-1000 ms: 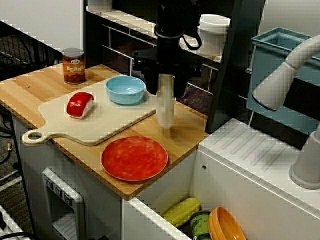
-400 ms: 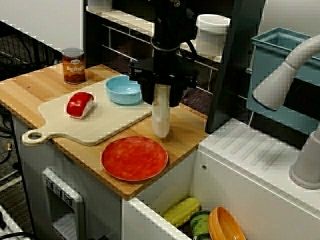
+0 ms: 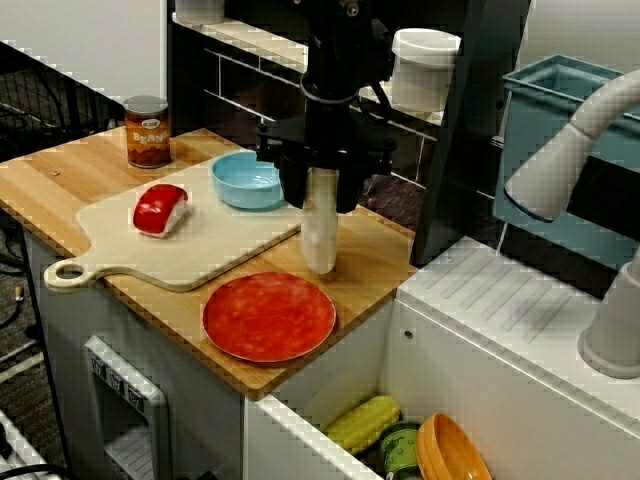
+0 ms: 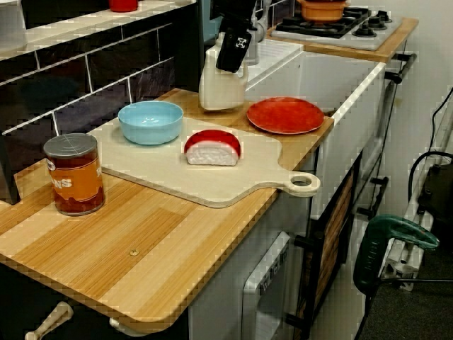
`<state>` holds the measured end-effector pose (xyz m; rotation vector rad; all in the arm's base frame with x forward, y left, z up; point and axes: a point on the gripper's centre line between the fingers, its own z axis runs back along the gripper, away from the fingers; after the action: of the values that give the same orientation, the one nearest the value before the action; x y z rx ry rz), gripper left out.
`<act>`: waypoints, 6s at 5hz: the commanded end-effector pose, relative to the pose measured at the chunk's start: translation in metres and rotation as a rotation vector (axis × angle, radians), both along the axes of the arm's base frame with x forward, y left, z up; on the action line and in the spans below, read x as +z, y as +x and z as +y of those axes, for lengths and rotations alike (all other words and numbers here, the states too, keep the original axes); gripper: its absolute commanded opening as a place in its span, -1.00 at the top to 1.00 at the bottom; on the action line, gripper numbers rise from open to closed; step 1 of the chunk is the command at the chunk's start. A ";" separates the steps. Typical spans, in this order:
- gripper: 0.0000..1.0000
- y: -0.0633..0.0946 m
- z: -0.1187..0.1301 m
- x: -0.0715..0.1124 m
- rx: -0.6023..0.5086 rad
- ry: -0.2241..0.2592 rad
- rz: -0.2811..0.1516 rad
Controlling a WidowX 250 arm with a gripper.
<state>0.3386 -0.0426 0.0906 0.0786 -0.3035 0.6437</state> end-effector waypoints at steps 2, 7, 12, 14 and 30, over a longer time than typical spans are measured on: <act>-1.00 -0.004 0.010 0.024 0.028 -0.022 -0.029; -1.00 -0.009 0.041 0.057 0.308 -0.182 0.000; -1.00 -0.013 0.061 0.072 0.083 -0.135 0.107; -1.00 -0.016 0.080 0.079 0.011 -0.074 0.152; -1.00 -0.064 0.136 -0.002 -0.187 -0.040 0.053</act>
<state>0.2740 0.0881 0.0767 0.0237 -0.2187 0.4670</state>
